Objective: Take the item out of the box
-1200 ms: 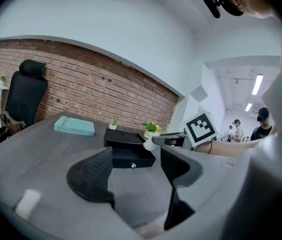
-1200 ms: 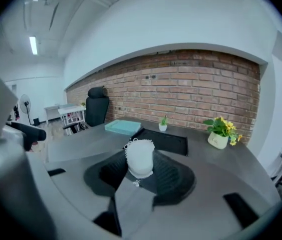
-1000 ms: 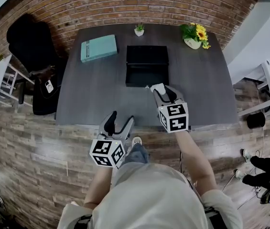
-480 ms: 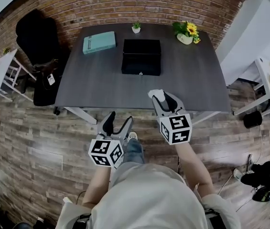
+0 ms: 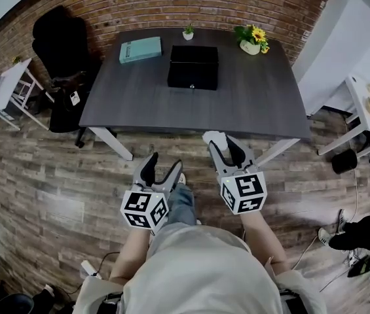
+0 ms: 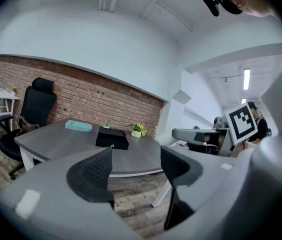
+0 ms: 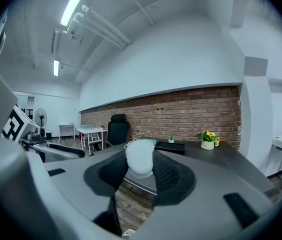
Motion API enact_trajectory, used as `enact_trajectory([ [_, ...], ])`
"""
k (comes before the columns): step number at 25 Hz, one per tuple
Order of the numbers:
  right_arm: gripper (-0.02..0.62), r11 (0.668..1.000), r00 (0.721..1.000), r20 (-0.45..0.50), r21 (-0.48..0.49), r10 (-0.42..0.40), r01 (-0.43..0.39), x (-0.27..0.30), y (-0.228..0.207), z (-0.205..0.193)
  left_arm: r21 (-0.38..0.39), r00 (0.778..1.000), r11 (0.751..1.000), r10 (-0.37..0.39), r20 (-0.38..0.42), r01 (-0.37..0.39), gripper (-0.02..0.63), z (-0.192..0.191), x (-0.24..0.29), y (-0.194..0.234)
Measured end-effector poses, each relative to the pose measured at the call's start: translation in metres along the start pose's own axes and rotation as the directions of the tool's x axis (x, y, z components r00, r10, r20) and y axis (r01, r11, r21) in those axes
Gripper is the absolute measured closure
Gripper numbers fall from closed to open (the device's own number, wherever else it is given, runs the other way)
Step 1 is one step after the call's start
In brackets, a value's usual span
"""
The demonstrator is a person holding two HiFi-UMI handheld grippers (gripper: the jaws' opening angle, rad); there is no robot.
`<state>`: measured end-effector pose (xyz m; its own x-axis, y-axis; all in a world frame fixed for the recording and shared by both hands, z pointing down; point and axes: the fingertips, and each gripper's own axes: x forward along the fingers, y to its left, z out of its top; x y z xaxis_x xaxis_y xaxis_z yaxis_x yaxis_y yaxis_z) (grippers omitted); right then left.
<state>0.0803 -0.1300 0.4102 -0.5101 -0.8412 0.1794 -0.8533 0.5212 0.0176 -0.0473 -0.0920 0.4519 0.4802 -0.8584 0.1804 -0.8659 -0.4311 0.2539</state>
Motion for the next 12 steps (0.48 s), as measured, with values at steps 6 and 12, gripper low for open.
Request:
enact_trajectory([
  [6, 0.44, 1.0, 1.0, 0.016, 0.004, -0.004, 0.004, -0.044, 0.019, -0.007, 0.003, 1.0, 1.0, -0.022, 0.007, 0.022, 0.316, -0.01, -0.03, -0.02],
  [12, 0.44, 1.0, 1.0, 0.021, 0.012, 0.004, -0.004, -0.071, 0.026, -0.011, 0.001, 1.0, 1.0, -0.028, 0.011, 0.028, 0.316, -0.016, -0.043, -0.036],
])
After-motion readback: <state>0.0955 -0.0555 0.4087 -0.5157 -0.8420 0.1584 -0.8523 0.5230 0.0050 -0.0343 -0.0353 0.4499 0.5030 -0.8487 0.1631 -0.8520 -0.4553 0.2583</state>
